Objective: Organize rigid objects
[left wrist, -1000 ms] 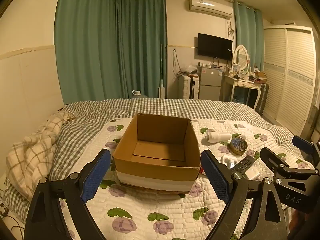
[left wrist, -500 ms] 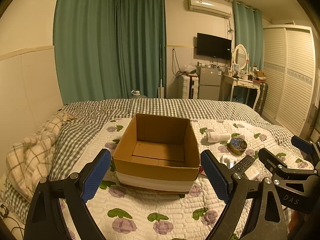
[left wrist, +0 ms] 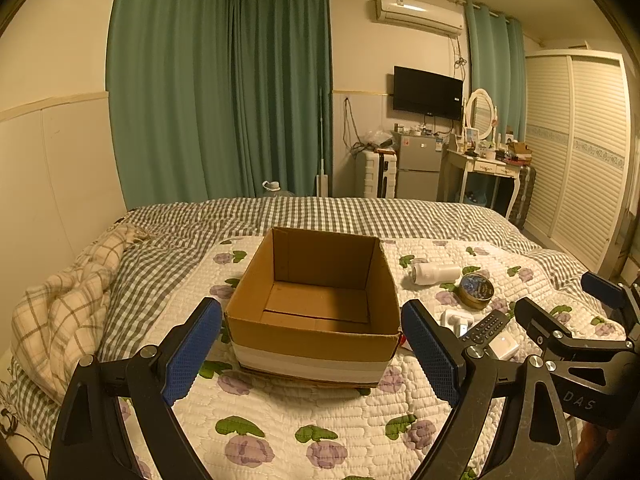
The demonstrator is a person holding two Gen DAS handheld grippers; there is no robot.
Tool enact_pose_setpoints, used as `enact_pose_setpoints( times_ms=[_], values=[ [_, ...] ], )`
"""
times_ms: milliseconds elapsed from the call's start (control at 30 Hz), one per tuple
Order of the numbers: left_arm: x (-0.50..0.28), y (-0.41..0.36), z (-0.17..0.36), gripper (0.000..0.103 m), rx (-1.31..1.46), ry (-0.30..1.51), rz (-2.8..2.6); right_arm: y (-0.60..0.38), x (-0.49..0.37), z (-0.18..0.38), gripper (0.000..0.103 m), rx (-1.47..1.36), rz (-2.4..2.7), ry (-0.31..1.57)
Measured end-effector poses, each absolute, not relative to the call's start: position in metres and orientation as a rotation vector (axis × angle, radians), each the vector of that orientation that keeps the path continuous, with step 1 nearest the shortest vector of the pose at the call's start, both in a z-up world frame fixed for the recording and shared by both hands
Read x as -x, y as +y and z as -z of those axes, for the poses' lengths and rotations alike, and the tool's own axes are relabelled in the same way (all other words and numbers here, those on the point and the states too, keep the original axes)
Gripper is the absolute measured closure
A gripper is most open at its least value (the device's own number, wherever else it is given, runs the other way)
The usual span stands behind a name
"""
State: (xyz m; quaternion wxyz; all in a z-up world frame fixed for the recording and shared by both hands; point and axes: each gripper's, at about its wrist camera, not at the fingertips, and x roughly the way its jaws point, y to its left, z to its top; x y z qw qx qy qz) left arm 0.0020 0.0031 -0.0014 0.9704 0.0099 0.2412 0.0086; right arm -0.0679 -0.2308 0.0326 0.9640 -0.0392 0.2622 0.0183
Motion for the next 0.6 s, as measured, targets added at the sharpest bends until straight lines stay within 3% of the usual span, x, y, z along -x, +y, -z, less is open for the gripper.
enact_pose_setpoints(
  times_ms=[600],
  values=[
    [-0.0017,0.0018,0.0038,0.009,-0.023,0.493,-0.015,-0.2291,0.0678,-0.0298,0.000,0.080,-0.038,0.535]
  ],
)
